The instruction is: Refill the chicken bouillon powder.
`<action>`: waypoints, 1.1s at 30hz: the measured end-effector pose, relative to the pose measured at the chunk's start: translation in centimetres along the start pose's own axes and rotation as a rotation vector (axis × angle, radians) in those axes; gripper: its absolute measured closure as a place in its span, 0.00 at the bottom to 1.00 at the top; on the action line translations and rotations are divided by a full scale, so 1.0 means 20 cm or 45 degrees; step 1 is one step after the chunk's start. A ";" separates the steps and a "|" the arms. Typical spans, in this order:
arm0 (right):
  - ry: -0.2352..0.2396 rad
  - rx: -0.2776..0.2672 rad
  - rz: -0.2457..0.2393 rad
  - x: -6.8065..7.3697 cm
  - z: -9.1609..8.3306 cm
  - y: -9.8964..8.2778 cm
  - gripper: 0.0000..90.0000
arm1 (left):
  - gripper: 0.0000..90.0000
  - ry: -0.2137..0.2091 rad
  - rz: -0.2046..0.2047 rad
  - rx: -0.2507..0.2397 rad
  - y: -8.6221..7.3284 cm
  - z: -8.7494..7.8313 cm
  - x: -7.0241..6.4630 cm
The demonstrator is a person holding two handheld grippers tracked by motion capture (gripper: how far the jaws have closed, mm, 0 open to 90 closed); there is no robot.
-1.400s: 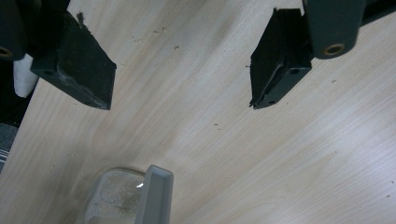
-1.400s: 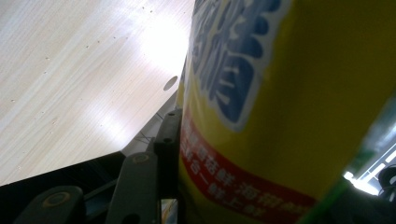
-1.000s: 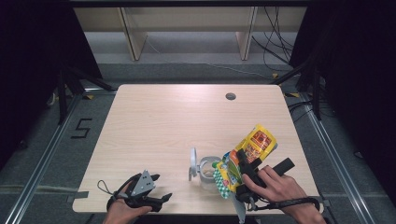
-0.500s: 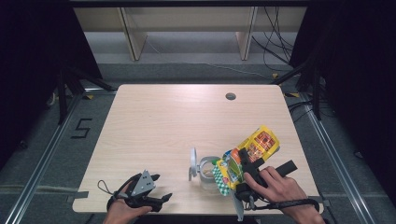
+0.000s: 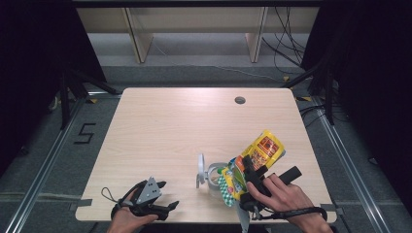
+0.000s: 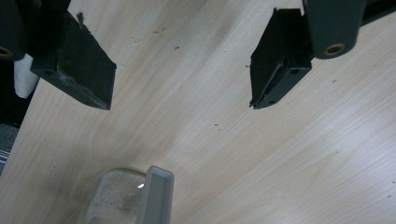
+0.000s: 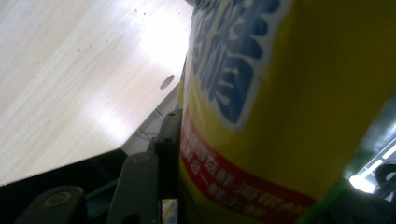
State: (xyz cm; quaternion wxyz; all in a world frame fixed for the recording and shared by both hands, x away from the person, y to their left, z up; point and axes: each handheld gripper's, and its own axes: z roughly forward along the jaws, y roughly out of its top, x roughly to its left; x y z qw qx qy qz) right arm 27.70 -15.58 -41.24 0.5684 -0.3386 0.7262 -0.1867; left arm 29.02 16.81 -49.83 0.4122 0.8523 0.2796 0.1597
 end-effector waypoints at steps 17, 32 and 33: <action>-0.011 -0.006 -0.043 0.01 -0.01 -0.02 0.65 | 0.24 -0.031 -0.026 0.002 0.00 0.00 0.01; 0.016 -0.024 -0.053 0.01 0.00 -0.03 0.66 | 0.24 -0.007 -0.012 -0.006 0.00 0.00 0.00; 0.018 -0.024 -0.053 0.01 0.00 -0.03 0.66 | 0.24 -0.007 -0.012 -0.007 0.00 0.00 0.00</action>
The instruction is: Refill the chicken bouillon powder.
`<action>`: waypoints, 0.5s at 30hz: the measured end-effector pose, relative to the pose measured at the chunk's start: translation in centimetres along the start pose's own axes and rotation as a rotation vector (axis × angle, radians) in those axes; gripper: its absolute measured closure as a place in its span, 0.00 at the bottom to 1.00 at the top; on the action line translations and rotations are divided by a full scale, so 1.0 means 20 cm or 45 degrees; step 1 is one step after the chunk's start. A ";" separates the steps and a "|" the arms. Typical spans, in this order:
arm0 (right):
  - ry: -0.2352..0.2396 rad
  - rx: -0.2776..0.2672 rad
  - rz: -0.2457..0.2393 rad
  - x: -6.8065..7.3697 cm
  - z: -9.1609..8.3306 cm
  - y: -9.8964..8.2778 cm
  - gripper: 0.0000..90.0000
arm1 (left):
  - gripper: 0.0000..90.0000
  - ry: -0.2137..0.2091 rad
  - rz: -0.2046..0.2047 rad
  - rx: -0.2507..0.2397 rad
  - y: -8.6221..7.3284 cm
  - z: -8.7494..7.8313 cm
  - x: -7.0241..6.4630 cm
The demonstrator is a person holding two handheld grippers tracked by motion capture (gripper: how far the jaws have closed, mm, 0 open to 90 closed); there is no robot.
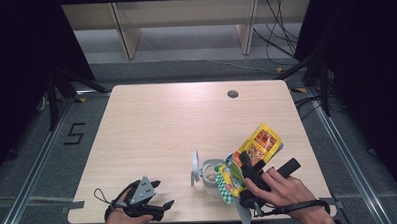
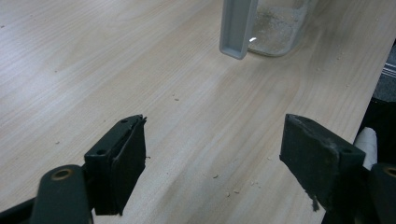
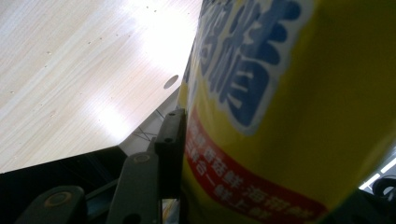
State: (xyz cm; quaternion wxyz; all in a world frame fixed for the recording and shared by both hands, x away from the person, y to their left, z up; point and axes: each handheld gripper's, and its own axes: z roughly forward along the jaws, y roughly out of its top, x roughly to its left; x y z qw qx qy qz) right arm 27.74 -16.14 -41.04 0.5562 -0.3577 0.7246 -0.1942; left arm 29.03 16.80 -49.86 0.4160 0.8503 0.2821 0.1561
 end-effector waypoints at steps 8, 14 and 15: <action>0.002 -0.002 -0.008 0.00 0.01 0.00 0.66 | 0.24 -0.012 0.001 0.014 0.00 0.00 0.00; 0.004 0.002 -0.023 -0.02 0.01 0.00 0.66 | 0.24 -0.012 0.001 0.015 0.00 0.00 0.00; 0.008 0.001 -0.025 -0.02 0.01 0.00 0.66 | 0.24 -0.012 0.001 0.015 0.00 0.00 0.00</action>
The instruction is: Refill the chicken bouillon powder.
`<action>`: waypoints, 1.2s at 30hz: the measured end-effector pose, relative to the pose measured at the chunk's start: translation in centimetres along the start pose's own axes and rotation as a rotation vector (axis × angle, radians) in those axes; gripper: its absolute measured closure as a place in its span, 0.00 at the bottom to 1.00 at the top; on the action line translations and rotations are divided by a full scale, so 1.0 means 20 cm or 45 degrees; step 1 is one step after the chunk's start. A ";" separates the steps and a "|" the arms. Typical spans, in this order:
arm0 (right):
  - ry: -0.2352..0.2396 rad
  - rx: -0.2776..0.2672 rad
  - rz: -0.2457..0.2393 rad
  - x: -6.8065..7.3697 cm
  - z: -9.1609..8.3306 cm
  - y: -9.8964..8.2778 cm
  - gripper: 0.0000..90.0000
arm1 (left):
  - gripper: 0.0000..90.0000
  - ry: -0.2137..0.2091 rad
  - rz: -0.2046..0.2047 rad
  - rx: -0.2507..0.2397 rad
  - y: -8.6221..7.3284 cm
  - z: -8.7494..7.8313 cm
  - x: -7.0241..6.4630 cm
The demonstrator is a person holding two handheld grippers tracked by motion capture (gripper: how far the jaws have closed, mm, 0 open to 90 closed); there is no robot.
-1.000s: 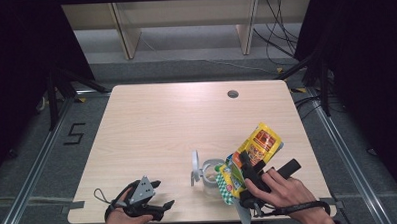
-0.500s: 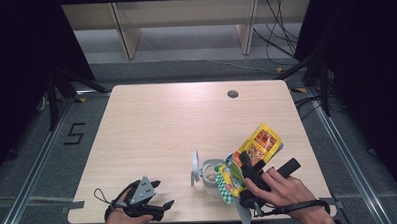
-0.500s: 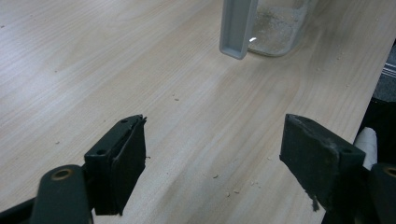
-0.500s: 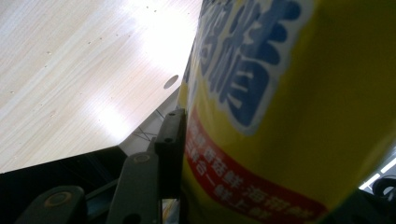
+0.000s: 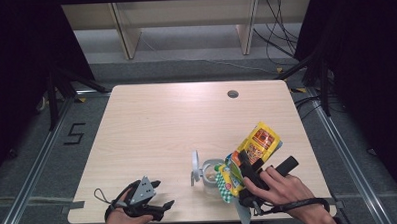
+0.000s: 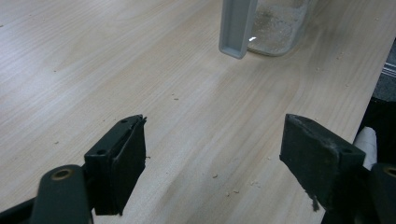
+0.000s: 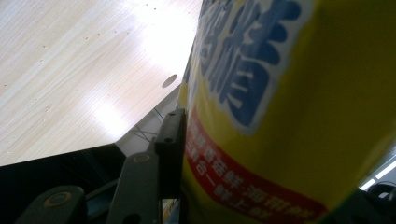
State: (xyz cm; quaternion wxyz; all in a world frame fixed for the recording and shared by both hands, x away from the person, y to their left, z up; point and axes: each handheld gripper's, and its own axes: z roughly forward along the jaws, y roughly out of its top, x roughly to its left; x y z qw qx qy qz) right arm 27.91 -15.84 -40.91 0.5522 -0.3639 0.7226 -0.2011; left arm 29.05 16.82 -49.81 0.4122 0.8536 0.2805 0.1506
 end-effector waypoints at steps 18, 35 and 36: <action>-0.005 -0.018 0.004 0.00 0.00 0.00 0.66 | 0.24 0.004 0.001 -0.003 0.00 0.00 0.00; 0.001 -0.014 0.015 0.01 0.00 -0.01 0.66 | 0.24 0.004 0.000 0.000 0.00 0.00 0.00; 0.000 -0.013 0.012 0.01 0.00 -0.01 0.66 | 0.24 0.001 -0.001 0.000 0.00 0.00 0.00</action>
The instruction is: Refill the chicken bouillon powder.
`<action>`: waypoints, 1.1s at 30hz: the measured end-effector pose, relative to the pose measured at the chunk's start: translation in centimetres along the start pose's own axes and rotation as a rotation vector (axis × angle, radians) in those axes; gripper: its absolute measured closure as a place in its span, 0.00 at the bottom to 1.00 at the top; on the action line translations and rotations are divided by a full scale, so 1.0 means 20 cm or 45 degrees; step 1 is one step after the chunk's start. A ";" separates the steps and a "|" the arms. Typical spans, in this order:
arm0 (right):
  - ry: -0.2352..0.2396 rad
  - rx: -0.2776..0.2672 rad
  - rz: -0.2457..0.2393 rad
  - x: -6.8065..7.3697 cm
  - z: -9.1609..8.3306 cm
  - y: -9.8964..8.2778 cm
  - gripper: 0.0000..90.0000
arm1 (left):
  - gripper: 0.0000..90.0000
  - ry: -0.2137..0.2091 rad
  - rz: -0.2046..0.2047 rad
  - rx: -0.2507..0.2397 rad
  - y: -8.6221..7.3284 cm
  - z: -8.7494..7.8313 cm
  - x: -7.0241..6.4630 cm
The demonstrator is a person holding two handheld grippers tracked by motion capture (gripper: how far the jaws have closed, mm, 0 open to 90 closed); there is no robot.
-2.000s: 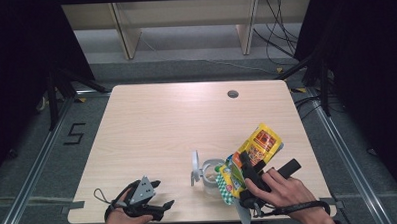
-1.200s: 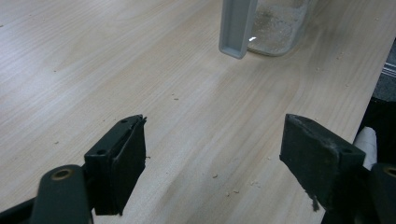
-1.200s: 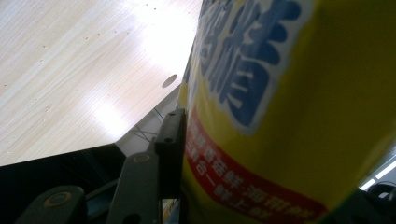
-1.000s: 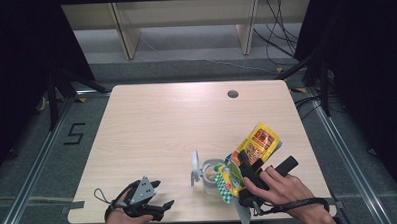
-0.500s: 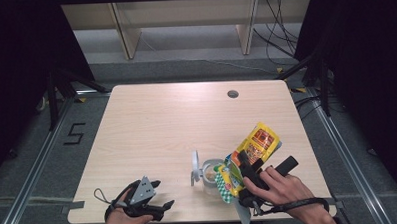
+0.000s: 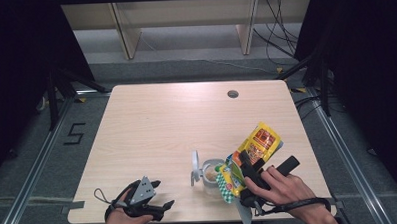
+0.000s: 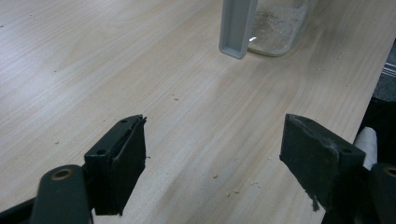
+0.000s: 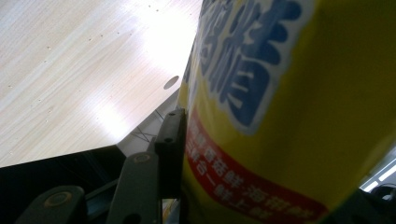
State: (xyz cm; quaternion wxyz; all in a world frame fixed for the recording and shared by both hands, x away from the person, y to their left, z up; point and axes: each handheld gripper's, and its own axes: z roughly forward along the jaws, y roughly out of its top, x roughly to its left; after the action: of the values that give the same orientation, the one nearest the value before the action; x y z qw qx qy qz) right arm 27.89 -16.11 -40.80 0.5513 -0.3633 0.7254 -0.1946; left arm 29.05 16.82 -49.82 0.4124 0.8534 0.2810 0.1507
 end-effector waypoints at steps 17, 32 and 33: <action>0.000 -0.004 0.007 0.00 0.00 0.01 0.66 | 0.24 0.013 0.004 -0.014 0.00 0.00 0.00; -0.004 0.011 -0.038 -0.01 0.00 0.01 0.66 | 0.24 0.009 0.000 -0.009 0.00 0.00 0.00; -0.004 0.006 -0.040 -0.01 0.00 0.01 0.66 | 0.24 0.008 0.000 -0.009 0.00 0.00 0.00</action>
State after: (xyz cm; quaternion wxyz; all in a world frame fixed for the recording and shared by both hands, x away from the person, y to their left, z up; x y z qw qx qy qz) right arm 27.88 -15.91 -40.82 0.5503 -0.3736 0.7183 -0.2041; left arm 29.01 16.81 -49.84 0.4146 0.8514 0.2817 0.1544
